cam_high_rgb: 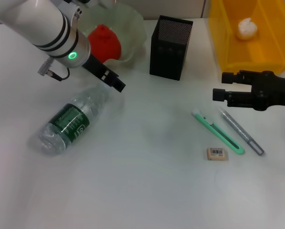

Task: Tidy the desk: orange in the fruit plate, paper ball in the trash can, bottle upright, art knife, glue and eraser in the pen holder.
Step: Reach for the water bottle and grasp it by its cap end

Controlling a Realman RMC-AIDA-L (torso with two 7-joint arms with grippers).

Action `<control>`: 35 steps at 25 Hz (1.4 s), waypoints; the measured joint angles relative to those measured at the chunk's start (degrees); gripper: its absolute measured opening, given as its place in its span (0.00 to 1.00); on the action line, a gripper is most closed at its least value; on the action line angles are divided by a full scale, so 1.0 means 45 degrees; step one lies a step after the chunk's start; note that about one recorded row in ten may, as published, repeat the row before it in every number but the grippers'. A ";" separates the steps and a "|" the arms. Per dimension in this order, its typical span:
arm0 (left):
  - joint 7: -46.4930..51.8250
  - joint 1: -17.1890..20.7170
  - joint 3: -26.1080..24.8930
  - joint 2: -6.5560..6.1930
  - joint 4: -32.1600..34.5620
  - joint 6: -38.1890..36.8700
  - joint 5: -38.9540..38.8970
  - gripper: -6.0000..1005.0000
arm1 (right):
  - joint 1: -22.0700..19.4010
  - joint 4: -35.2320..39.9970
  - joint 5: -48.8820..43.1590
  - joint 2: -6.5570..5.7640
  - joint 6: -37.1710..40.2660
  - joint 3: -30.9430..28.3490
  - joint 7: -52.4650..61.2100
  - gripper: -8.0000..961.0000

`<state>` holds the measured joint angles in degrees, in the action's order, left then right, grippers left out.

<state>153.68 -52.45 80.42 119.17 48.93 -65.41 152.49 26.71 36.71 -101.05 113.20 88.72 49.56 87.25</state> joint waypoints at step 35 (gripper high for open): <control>0.0198 0.0393 0.1006 0.0002 -0.0583 0.0985 0.0579 0.77 | 0.1242 -0.0540 -0.0142 0.0314 -0.0693 0.0005 -0.0014 0.78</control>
<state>154.57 -50.68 84.94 119.18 46.31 -60.98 155.10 32.30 34.28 -101.69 114.61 85.60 49.58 87.19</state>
